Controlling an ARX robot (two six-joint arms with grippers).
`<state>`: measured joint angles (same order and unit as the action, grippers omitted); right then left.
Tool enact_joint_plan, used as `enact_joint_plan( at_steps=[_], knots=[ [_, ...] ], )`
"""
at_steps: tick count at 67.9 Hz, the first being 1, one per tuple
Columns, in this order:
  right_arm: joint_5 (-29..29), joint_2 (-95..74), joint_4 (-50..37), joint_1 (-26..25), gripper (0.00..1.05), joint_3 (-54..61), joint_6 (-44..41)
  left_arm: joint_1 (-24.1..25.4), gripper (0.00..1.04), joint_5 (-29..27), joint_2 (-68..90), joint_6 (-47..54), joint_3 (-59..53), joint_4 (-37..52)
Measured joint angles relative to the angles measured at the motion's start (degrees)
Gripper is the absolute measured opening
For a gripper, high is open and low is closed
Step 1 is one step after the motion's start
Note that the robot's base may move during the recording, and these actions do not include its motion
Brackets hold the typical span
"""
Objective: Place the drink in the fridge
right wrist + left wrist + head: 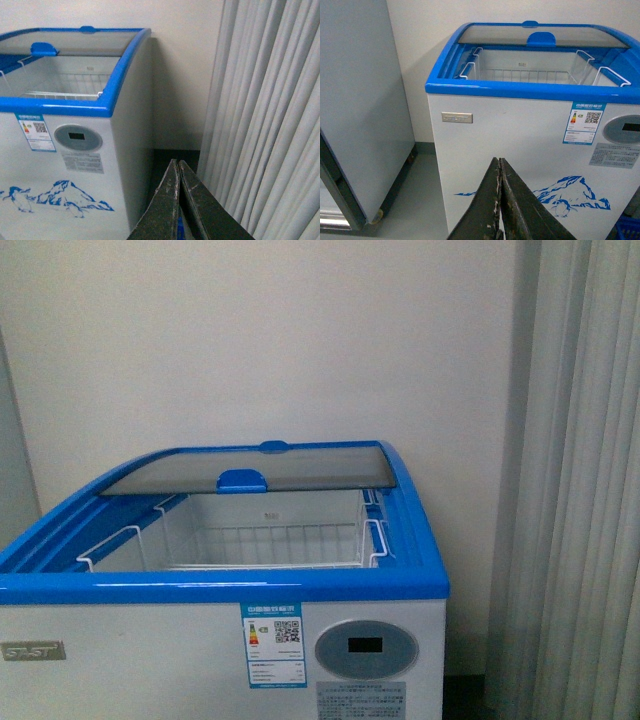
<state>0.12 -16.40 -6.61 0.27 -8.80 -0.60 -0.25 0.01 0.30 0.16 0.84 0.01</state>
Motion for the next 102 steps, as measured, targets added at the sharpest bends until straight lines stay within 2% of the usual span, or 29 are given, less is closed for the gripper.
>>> enact_joint_plan(
  at_steps=[21,29,47,49,70,80,81,102],
  knots=[
    [0.0,4.4,-0.1,-0.2,0.03,3.9,0.0,0.0,0.03,0.0,0.0,0.0,0.0,0.0],
    [0.0,11.0,6.8,-0.2,0.03,4.8,0.0,0.0,0.03,0.0,0.0,0.0,0.0,0.0],
    [-0.2,14.6,6.8,-0.2,0.03,6.8,0.0,0.0,0.03,0.0,0.0,0.0,0.0,0.0],
    [-0.2,15.3,6.8,-0.2,0.06,7.5,0.0,0.0,0.03,0.0,0.0,0.0,0.0,0.0],
    [-0.2,16.0,6.7,-0.2,0.60,7.9,0.0,0.0,0.55,0.0,0.0,0.0,0.0,0.0],
    [-0.2,16.0,6.7,-0.2,0.98,7.9,0.0,0.0,0.96,0.0,0.0,0.0,0.0,0.0],
    [-0.2,16.0,6.7,-0.2,0.98,7.9,0.0,0.0,0.98,0.0,0.0,0.0,0.0,0.0],
    [-0.2,16.0,6.7,-0.2,0.97,7.9,0.0,0.0,0.97,0.0,0.0,0.0,0.0,0.0]
  ],
)
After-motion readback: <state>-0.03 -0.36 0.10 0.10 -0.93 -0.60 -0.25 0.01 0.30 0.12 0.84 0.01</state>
